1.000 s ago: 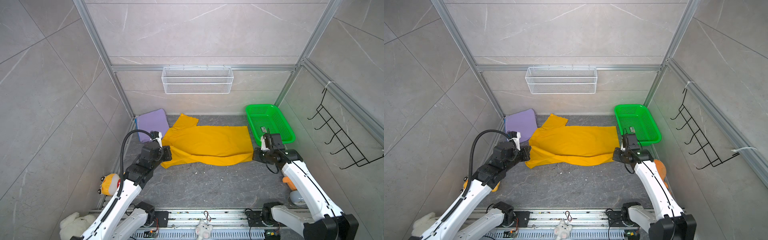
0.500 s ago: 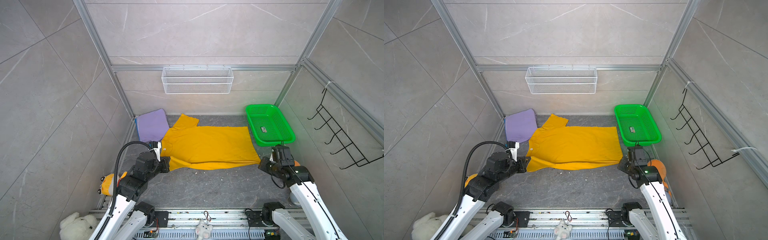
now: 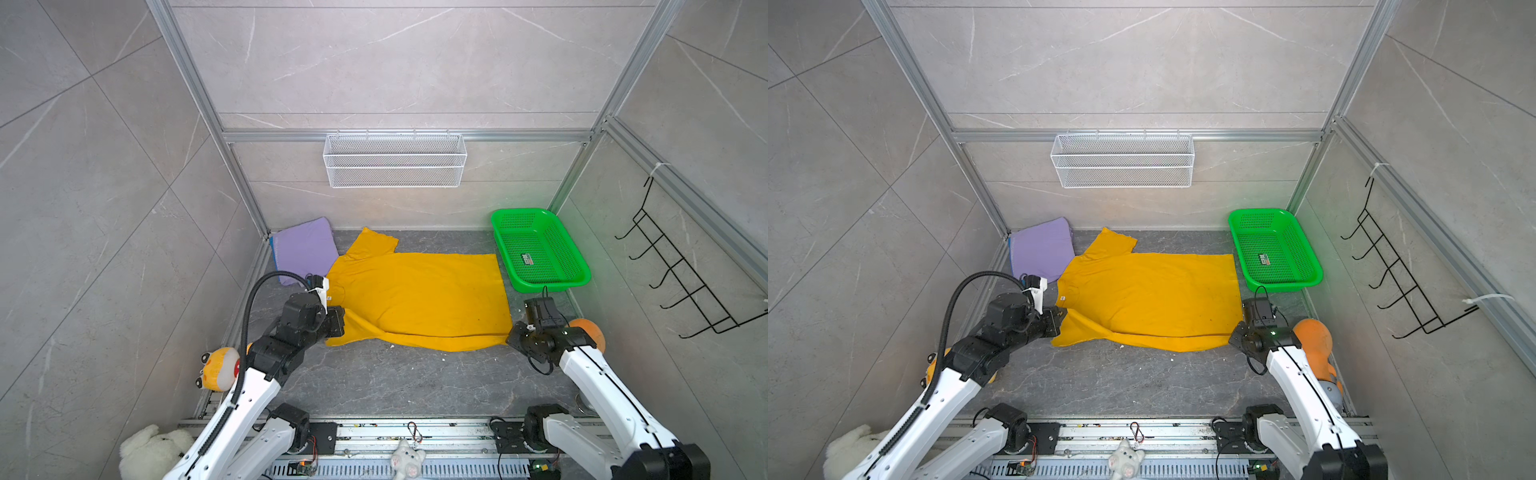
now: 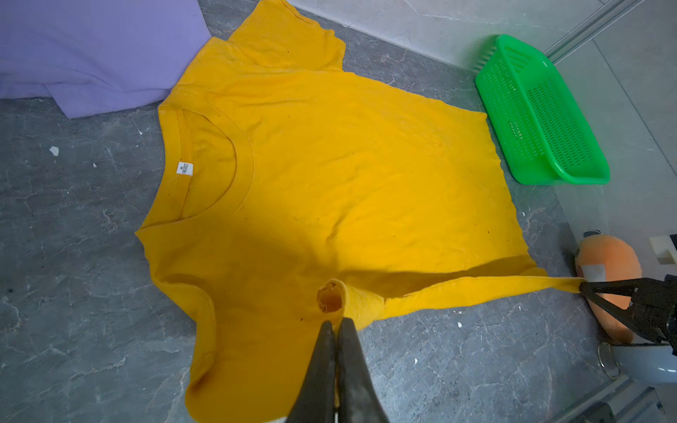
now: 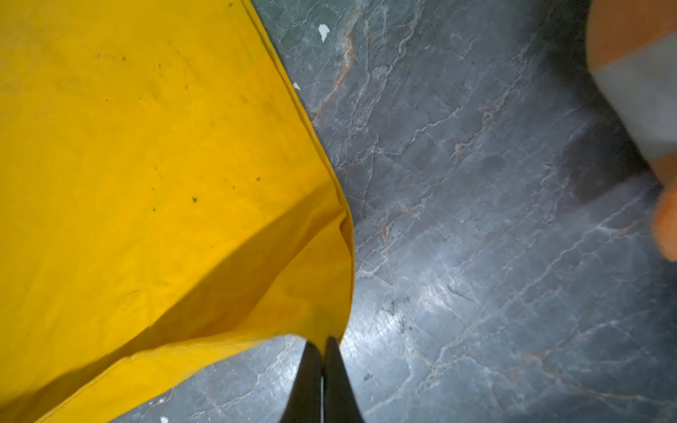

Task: Fold and stack t-shirts
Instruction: Fold the T-shirt at the center of the table.

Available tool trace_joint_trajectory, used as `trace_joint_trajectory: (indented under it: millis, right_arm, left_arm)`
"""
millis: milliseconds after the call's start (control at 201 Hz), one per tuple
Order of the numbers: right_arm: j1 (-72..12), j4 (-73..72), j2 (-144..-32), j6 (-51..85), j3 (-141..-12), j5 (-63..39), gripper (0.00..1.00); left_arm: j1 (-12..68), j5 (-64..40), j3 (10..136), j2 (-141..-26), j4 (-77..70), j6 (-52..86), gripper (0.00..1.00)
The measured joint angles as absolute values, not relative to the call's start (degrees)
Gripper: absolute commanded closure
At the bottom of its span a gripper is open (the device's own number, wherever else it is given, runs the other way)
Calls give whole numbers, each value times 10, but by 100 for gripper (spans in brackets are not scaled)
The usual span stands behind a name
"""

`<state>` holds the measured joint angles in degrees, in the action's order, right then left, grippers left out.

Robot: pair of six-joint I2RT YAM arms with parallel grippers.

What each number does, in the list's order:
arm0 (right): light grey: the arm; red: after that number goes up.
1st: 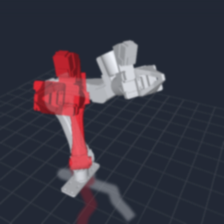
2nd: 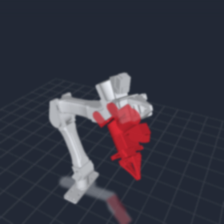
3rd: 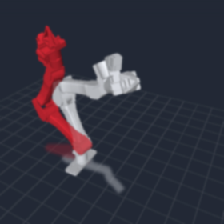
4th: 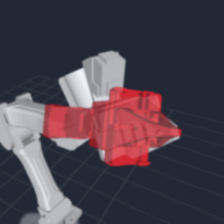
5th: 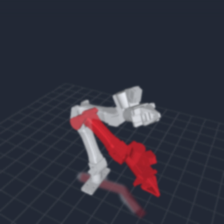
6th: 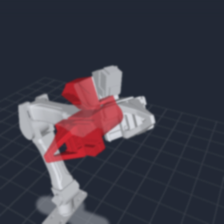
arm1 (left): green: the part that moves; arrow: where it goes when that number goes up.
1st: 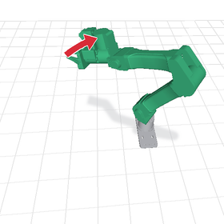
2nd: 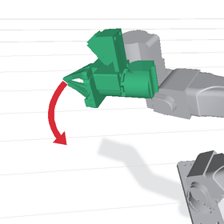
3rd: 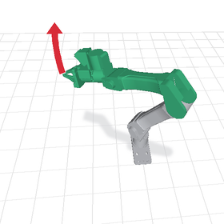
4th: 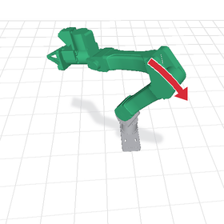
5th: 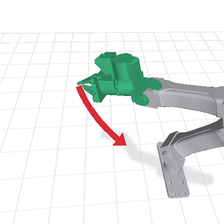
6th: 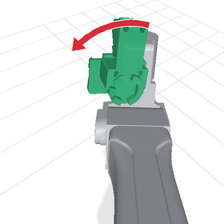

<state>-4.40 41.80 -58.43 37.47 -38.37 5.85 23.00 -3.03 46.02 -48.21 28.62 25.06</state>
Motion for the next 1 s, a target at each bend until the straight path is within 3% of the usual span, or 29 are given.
trace_joint_trajectory:
  millis: [299,543,1001]
  right_arm:
    - [-34,340,-754,341,-426,71,100]
    - [-10,310,-821,303,-457,82,100]
    - [6,269,-928,244,-509,36,100]
  left_arm:
    - [230,-10,535,-639,211,215,100]
    - [230,2,586,-761,168,175,100]
    - [227,8,656,-879,124,120,100]
